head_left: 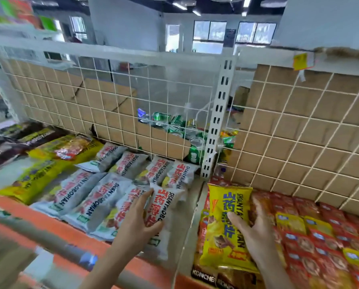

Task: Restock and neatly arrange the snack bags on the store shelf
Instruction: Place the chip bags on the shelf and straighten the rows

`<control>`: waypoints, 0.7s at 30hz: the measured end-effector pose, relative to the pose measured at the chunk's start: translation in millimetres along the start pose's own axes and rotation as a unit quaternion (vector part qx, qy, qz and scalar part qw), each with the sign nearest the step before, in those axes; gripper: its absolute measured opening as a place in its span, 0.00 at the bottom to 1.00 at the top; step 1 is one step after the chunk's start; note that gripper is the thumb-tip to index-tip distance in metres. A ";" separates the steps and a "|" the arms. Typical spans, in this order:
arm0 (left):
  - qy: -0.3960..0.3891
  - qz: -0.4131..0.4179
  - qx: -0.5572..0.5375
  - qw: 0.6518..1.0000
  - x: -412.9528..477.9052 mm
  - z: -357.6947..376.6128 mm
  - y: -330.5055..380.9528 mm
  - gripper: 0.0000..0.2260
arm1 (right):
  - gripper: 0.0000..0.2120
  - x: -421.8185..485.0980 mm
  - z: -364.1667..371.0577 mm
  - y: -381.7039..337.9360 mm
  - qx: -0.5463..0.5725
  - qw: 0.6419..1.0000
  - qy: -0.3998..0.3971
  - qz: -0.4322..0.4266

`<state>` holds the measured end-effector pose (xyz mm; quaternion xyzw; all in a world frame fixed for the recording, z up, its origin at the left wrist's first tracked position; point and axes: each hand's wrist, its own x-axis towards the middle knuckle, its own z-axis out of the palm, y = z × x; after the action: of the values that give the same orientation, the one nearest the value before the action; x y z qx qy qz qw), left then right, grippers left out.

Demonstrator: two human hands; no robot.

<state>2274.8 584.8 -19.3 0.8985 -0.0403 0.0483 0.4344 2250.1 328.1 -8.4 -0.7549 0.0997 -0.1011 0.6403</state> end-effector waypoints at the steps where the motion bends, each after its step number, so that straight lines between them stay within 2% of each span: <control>1: -0.017 0.007 0.006 1.000 2.2 -0.3 -4.7 0.34 | 0.41 -1.9 5.6 -1.6 -0.001 1.000 0.000 0.004; 5: -0.044 0.058 0.056 0.996 6.4 1.9 -9.3 0.33 | 0.36 -8.0 16.8 0.5 -0.015 0.999 0.032 0.004; 11: -0.070 0.114 0.103 0.986 0.5 19.5 -14.9 0.35 | 0.39 -18.2 26.1 -2.5 0.002 0.999 0.046 0.000; 14: -0.061 0.100 0.205 0.972 -3.1 26.3 -14.7 0.35 | 0.46 -24.5 26.8 -7.4 0.001 0.999 0.044 -0.003; 16: -0.046 0.084 0.267 0.959 -6.1 25.1 -9.5 0.38 | 0.46 -27.0 26.2 -10.3 0.013 0.999 0.045 -0.006; 21: -0.038 0.085 0.302 0.949 -8.3 22.2 -12.8 0.31 | 0.43 -28.5 21.6 -12.9 0.021 0.999 0.027 -0.018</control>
<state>2269.1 575.6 -43.9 0.9821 -0.1165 0.0611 0.1349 2229.1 358.6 0.2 -0.7401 0.1013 -0.1356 0.6509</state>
